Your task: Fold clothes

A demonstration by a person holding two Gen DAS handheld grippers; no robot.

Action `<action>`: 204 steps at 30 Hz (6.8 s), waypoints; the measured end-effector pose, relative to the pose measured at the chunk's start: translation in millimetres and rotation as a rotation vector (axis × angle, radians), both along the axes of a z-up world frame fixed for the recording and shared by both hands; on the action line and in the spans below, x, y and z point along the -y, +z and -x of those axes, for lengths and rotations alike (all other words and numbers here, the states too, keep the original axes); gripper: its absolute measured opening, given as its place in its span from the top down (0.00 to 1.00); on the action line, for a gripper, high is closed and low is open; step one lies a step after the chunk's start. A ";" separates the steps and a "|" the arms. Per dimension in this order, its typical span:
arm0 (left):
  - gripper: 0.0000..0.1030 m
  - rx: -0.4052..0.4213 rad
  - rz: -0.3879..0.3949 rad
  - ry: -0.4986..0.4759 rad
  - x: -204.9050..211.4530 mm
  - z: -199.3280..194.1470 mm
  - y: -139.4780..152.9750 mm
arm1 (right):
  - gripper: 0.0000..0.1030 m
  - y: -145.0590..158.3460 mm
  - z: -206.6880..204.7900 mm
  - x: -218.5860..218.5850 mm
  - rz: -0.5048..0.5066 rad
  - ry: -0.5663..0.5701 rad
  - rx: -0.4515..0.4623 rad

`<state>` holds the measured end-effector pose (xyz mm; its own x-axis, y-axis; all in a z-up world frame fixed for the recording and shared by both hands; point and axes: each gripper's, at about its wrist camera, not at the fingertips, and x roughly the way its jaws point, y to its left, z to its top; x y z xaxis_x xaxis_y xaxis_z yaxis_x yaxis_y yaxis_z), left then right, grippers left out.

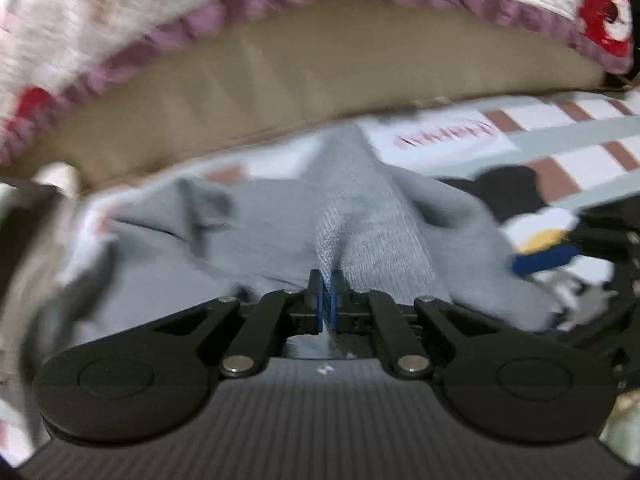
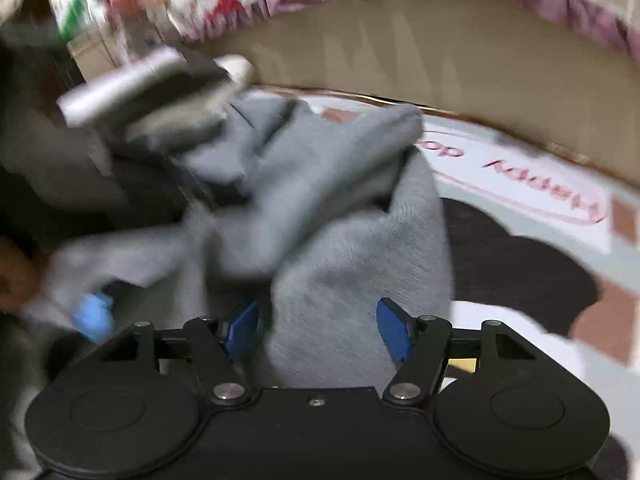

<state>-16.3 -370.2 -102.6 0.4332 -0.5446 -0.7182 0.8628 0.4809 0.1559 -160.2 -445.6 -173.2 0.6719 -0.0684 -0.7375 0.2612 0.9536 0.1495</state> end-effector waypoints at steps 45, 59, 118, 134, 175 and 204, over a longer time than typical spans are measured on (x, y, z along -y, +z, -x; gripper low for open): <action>0.77 -0.314 0.146 -0.147 -59.6 -2.4 23.1 | 0.90 130.7 45.4 284.6 0.024 -0.671 -0.133; 0.42 -0.411 0.009 -0.256 -35.0 61.1 -28.0 | 0.82 26.1 92.6 358.8 -0.152 -0.894 -0.246; 0.96 0.094 -0.016 0.648 -192.4 -187.4 -39.6 | 0.37 18.0 -140.3 90.2 -0.227 -0.121 0.016; 0.96 0.527 0.003 0.711 -172.5 -246.6 65.0 | 0.95 -8.7 -156.5 87.3 -0.038 -0.043 0.114; 0.41 0.065 -0.104 0.513 -90.2 -256.5 -37.1 | 0.29 -22.4 -103.0 166.0 0.064 0.029 -0.127; 0.79 0.515 -0.189 0.578 -3.1 -306.3 -11.8 | 0.99 50.9 -59.5 234.8 0.078 -0.397 0.243</action>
<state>290.0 -367.1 -114.4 0.9124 -0.0213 -0.4086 0.2824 0.7556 0.5911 -100.7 -680.3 -122.3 0.7353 -0.4040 -0.5442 0.5742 0.7979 0.1835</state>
